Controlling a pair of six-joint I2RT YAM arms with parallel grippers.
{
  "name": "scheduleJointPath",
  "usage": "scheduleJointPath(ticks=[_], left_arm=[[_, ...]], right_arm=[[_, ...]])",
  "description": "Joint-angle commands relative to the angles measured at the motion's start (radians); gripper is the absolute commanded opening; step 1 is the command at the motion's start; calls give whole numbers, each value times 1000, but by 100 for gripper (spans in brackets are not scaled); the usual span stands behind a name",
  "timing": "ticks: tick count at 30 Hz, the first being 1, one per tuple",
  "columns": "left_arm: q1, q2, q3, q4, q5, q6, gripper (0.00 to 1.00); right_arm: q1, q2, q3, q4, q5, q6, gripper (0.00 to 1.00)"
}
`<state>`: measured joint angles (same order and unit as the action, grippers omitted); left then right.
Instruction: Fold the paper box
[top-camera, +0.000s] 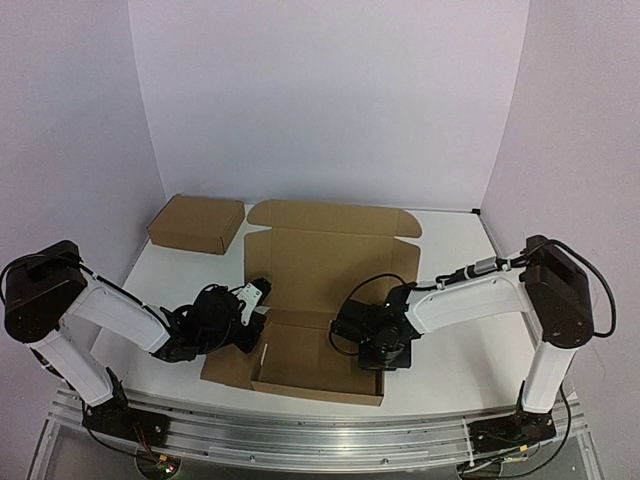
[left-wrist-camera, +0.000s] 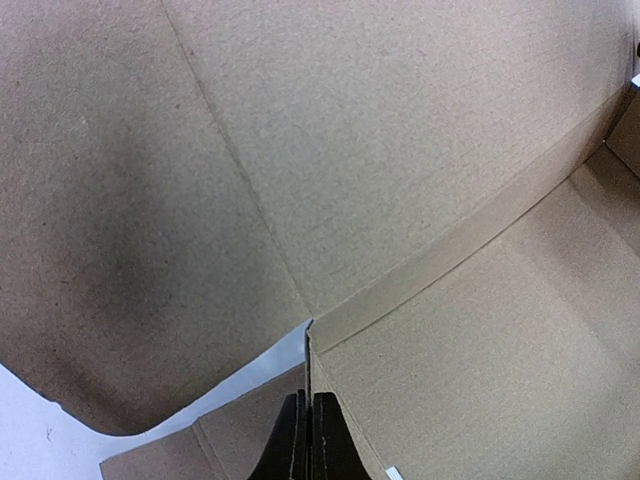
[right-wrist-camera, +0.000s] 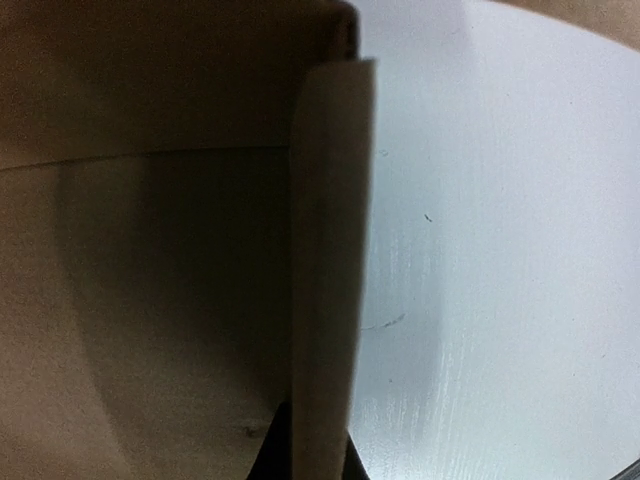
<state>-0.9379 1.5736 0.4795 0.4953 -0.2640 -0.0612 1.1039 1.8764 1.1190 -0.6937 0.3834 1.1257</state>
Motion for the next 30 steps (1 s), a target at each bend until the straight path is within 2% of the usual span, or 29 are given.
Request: scheduleJointPath(ticks=[1,3,6,14,20,23,26,28,30], left_arm=[[2,-18,43,-47,10,-9,0],[2,-14,46,-46,11,-9,0],[2,-15,44,-44,9,-6,0],[2,-23,45,-55,8,-7,0],[2,-14,50,-48,5,-6,0],[2,-14,50,-49,5,-8,0],[2,-16,47,-50,4,-8,0],[2,-19,48,-52,0,-6,0],[2,-22,51,-63,-1,-6,0]], right_arm=[[-17,22,-58,-7,-77,-31,10],[-25,16,-58,3,-110,-47,28],[-27,-14,-53,18,-106,-66,43],[-30,-62,-20,78,-131,-136,48],[-38,-193,-88,192,-114,-144,61],[-38,-209,-107,199,-110,-136,63],[-38,-195,-122,192,-86,-111,60],[-38,-179,-118,161,-60,-87,52],[-37,-143,-91,108,-46,-70,38]])
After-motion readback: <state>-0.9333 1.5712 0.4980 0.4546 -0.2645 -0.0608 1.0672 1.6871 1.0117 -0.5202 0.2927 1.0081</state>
